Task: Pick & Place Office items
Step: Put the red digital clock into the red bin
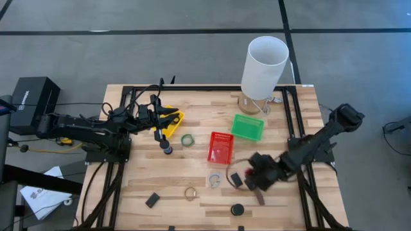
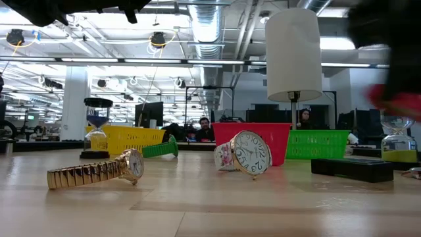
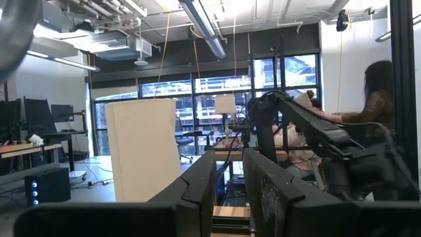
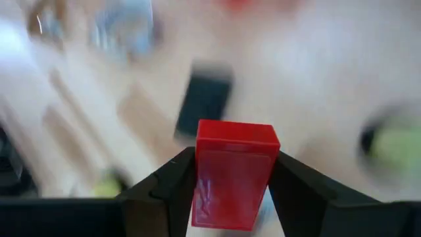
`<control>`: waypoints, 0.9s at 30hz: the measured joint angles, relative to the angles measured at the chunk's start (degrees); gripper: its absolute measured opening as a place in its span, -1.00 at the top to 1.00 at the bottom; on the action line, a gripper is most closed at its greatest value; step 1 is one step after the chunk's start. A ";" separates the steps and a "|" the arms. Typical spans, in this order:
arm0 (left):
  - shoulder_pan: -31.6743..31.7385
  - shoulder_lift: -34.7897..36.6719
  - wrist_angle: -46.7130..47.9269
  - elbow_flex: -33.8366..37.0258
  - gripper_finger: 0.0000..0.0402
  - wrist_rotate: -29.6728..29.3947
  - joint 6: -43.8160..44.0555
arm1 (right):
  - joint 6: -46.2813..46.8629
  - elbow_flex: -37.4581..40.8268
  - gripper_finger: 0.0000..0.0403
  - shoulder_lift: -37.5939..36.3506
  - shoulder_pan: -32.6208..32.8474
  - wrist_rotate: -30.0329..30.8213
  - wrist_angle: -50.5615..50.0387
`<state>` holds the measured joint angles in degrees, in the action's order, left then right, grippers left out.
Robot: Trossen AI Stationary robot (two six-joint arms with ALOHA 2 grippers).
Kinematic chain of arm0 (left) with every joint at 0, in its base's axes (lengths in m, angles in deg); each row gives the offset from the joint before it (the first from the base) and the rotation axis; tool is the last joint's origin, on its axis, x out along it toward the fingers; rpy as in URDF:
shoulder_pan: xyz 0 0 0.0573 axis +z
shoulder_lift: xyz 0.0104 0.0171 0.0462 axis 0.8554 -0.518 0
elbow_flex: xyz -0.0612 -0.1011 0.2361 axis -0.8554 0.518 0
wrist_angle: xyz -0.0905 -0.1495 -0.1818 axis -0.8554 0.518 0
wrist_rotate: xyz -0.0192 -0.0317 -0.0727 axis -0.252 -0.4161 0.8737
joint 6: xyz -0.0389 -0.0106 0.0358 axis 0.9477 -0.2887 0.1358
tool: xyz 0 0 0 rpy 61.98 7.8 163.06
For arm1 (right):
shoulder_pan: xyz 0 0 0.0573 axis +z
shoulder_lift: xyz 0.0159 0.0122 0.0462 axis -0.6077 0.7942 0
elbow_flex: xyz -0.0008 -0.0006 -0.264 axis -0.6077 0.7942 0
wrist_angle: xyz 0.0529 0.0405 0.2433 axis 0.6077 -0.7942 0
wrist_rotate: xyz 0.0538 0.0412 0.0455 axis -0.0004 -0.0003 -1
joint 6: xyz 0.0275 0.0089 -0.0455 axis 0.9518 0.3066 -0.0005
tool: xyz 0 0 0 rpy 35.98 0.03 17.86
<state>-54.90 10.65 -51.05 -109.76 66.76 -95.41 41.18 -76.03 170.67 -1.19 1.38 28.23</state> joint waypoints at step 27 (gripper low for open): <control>-0.02 -0.02 2.69 0.02 0.63 0.01 0.07 | -50.84 -0.37 0.17 9.99 -36.06 -17.36 26.65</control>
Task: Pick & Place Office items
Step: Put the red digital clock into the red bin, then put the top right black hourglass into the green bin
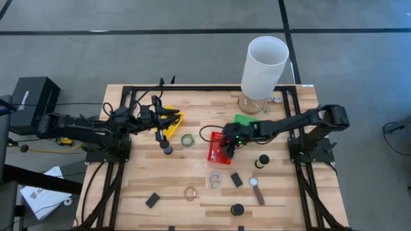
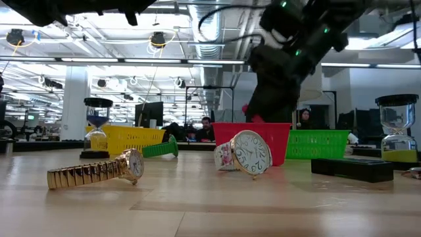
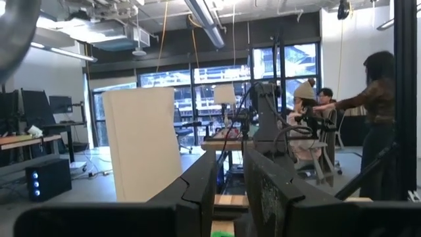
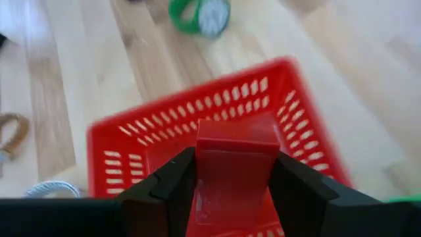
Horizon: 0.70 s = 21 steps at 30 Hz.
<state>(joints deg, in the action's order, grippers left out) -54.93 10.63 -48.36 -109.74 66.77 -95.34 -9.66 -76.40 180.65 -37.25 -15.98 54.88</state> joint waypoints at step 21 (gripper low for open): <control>-0.24 -2.37 0.13 0.00 0.63 0.01 1.86 | -8.97 -2.75 -0.04 5.01 -3.94 -4.23 -0.35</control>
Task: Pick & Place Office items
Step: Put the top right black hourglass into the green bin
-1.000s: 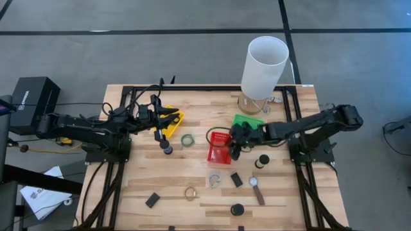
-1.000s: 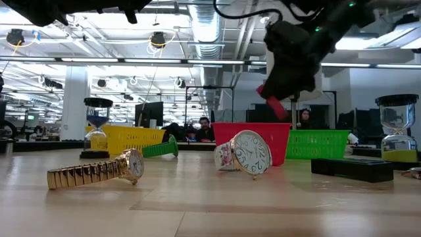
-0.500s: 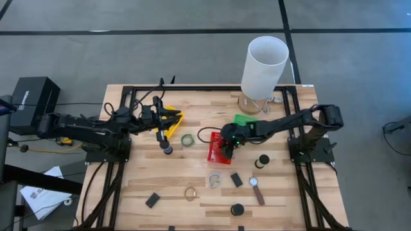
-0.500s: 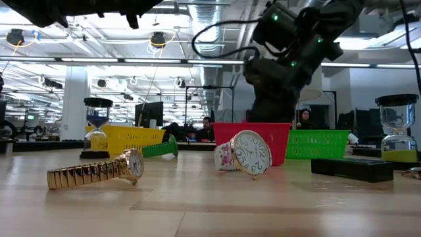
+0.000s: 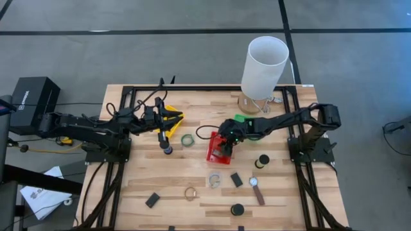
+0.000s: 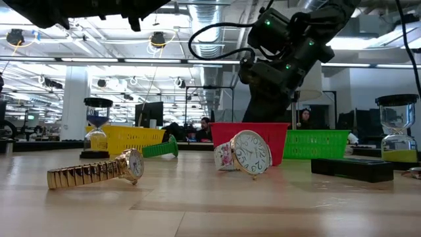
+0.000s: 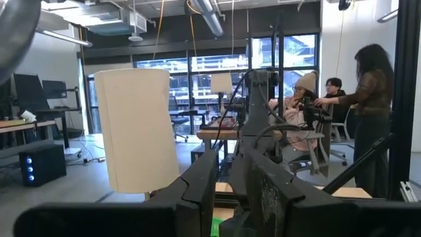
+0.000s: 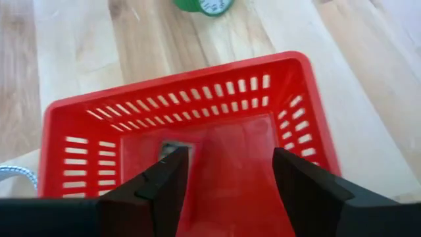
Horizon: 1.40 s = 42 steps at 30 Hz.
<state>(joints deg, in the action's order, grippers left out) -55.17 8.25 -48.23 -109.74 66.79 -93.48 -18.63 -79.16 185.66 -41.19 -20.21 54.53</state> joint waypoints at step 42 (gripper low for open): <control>0.02 0.00 0.19 0.00 0.63 0.00 3.89 | -11.88 13.93 0.07 -43.04 8.49 -1.92 -12.21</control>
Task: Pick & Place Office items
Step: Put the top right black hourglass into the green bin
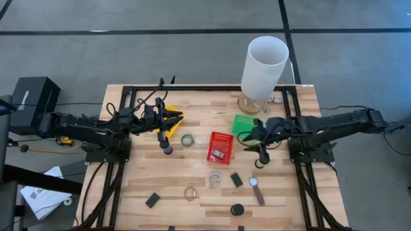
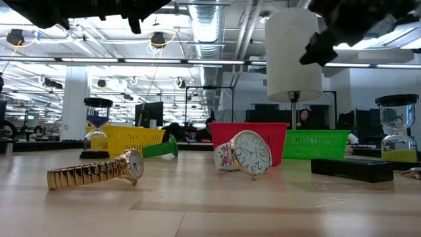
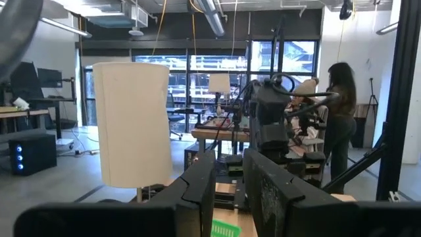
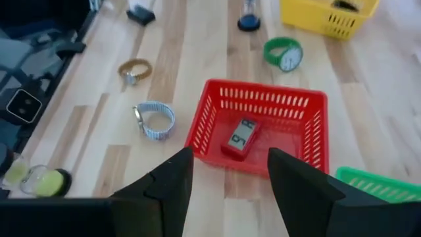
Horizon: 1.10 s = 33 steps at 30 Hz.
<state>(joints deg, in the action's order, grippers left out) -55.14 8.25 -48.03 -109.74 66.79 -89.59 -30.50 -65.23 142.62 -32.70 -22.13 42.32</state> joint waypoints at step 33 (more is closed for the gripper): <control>0.00 0.00 -0.07 0.00 0.63 -0.02 1.69 | 0.55 14.16 0.08 -14.11 1.99 -3.56 9.15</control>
<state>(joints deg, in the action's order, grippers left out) -55.14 8.26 -48.10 -109.74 66.76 -87.91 -29.95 -51.07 128.51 -30.70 -25.70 51.47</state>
